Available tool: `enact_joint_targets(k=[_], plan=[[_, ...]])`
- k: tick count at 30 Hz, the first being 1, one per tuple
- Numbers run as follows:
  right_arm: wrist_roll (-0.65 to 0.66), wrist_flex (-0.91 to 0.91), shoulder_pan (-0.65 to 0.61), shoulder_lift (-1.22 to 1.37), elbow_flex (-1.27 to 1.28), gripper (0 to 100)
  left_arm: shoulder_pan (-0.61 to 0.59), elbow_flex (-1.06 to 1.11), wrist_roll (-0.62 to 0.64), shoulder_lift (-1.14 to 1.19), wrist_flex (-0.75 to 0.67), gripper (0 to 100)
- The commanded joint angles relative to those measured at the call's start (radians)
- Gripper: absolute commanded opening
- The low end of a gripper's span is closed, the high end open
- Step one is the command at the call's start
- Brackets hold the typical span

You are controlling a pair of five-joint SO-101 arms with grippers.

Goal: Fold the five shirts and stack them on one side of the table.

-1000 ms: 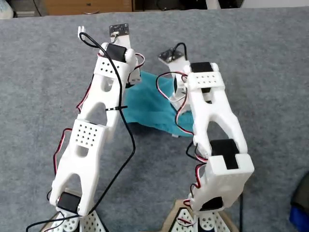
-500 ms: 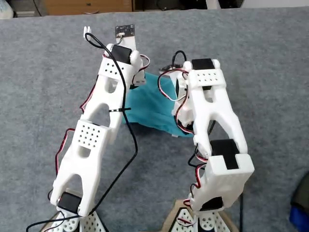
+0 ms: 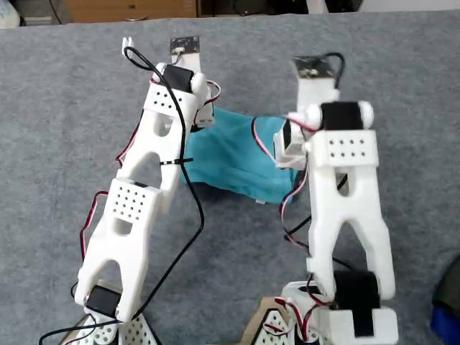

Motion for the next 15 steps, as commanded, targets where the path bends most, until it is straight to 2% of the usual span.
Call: enact_joint_targets(k=[1, 5, 12, 15], plan=[[-0.235, -0.209, -0.022, -0.058, 0.196, 0.9, 0.017, 0.115, -0.032, -0.188, 0.014, 2], [-0.361, -0.397, -0.093, -0.061, 0.381, 4.7, -0.014, 0.342, -0.060, -0.366, 0.014, 2], [-0.559, -0.410, -0.182, -0.067, 0.374, 38.7, -0.138, 0.680, -0.068, -0.665, 0.009, 2], [-0.605, -0.459, -0.223, -0.058, 0.381, 39.4, -0.178, 0.761, -0.068, -0.754, 0.008, 2]])
